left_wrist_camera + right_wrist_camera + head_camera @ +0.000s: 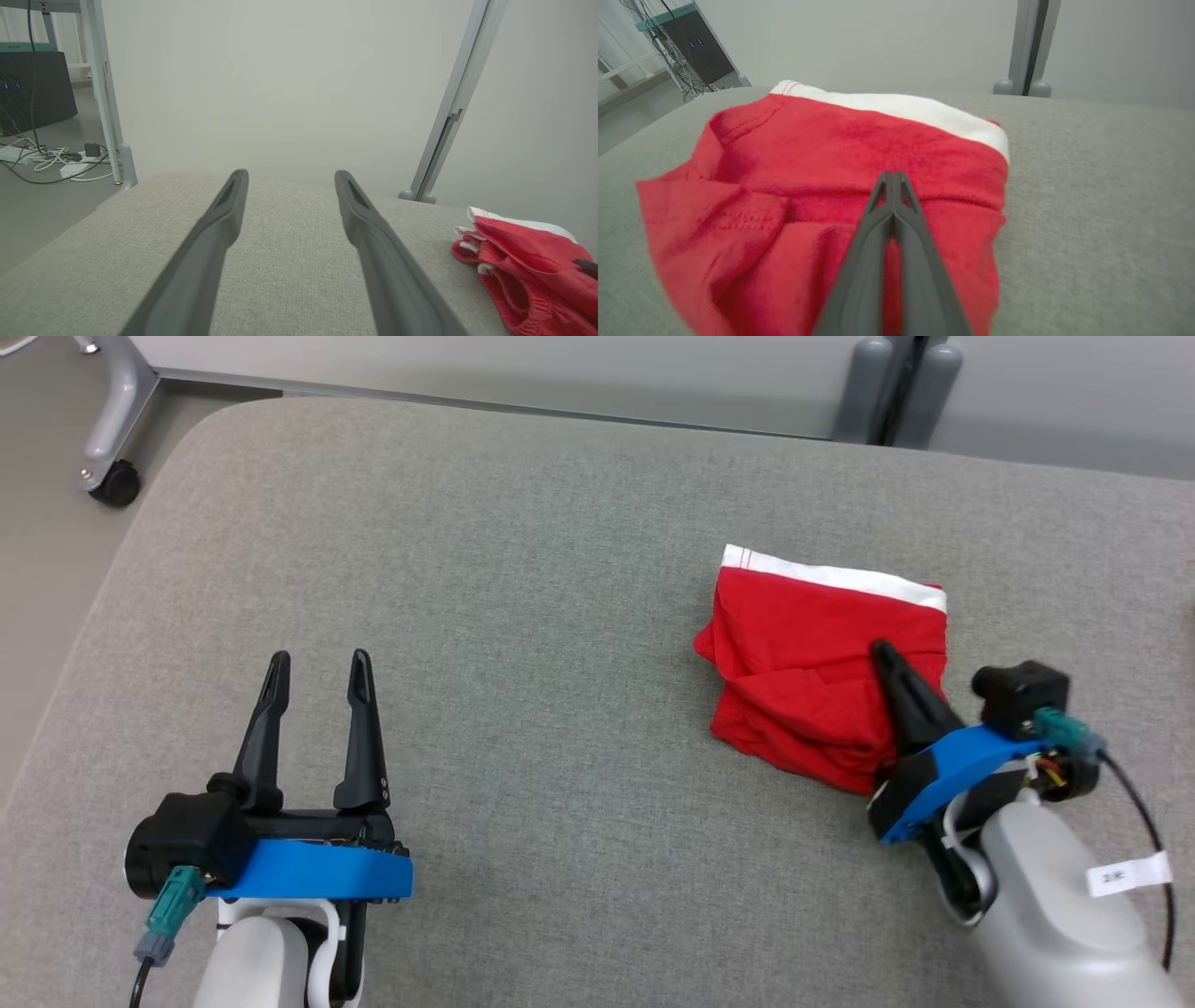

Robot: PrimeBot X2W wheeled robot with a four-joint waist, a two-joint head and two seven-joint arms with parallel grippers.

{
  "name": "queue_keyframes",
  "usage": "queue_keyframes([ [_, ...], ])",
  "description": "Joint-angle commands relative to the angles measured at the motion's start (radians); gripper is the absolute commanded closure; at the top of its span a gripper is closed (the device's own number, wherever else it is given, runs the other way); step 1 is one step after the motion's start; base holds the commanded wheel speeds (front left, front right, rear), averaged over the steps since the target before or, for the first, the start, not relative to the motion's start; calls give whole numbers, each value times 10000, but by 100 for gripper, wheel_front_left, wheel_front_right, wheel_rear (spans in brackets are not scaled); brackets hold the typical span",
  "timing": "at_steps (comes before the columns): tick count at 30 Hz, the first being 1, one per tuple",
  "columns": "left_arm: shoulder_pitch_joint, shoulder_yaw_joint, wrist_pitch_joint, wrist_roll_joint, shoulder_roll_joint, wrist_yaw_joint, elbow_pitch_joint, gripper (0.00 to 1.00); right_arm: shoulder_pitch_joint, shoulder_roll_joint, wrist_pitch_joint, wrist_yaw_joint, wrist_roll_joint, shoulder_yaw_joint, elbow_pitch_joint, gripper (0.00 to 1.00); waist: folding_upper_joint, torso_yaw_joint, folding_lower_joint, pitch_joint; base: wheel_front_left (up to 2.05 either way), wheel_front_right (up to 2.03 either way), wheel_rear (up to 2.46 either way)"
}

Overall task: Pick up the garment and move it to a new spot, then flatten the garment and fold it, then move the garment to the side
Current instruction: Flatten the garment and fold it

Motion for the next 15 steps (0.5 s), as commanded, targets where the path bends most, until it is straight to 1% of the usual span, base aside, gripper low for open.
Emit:
queue_keyframes([
  [1,-91,27,-26,-63,-8,54,3,0,-23,104,-63,3,78,129,59,100,0,41,0,23,0,0,0],
  [4,-61,51,-26,-56,-8,59,-1,0,94,310,-144,2,239,640,247,100,0,96,0,34,0,0,0],
  [10,-100,37,-26,-95,-8,79,-4,0,196,818,-270,3,640,1649,194,100,0,142,0,36,0,0,0],
  [15,-218,-39,-26,-109,-8,74,27,0,70,1086,-333,2,766,2432,229,100,0,174,0,55,0,0,0],
])
